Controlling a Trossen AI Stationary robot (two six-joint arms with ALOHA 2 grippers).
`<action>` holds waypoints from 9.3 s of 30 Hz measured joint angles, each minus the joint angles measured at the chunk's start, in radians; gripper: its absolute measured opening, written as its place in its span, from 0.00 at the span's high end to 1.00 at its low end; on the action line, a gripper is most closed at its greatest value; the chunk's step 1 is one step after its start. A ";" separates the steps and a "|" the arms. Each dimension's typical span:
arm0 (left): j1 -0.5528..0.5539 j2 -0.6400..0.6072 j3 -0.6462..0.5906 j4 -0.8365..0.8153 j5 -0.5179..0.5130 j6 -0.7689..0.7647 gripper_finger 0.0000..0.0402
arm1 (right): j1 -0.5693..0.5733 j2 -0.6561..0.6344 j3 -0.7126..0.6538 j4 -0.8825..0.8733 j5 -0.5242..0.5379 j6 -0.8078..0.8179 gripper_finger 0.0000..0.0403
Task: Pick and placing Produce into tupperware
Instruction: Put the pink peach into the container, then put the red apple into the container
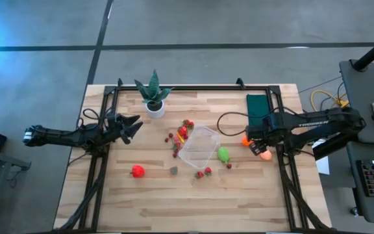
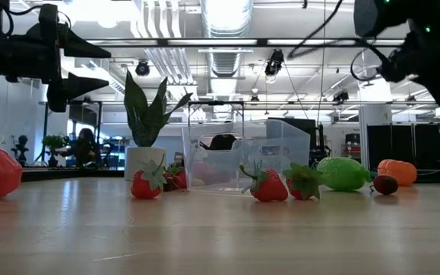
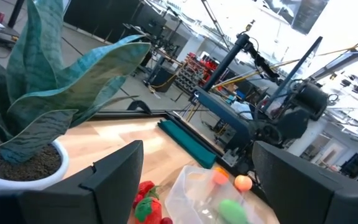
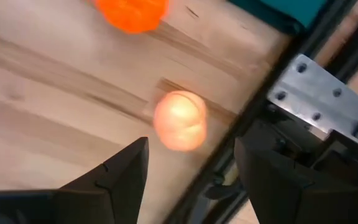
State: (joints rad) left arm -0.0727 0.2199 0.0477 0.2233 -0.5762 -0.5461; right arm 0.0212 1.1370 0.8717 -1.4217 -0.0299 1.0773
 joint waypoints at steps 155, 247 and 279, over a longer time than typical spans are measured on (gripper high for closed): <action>0.000 -0.005 -0.002 0.007 0.005 0.056 0.28 | 0.172 0.340 0.184 0.420 0.327 0.567 0.43; -0.109 0.518 0.547 -0.968 0.565 0.086 0.28 | -0.125 0.168 0.104 0.327 0.188 0.208 0.26; -0.591 1.077 0.735 -1.044 0.336 -0.315 0.28 | -0.126 0.168 0.100 0.331 0.267 0.040 0.24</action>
State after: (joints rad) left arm -0.6640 1.2973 0.7826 -0.8204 -0.2405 -0.8616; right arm -0.1051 1.3048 0.9722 -1.0906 0.2373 1.1178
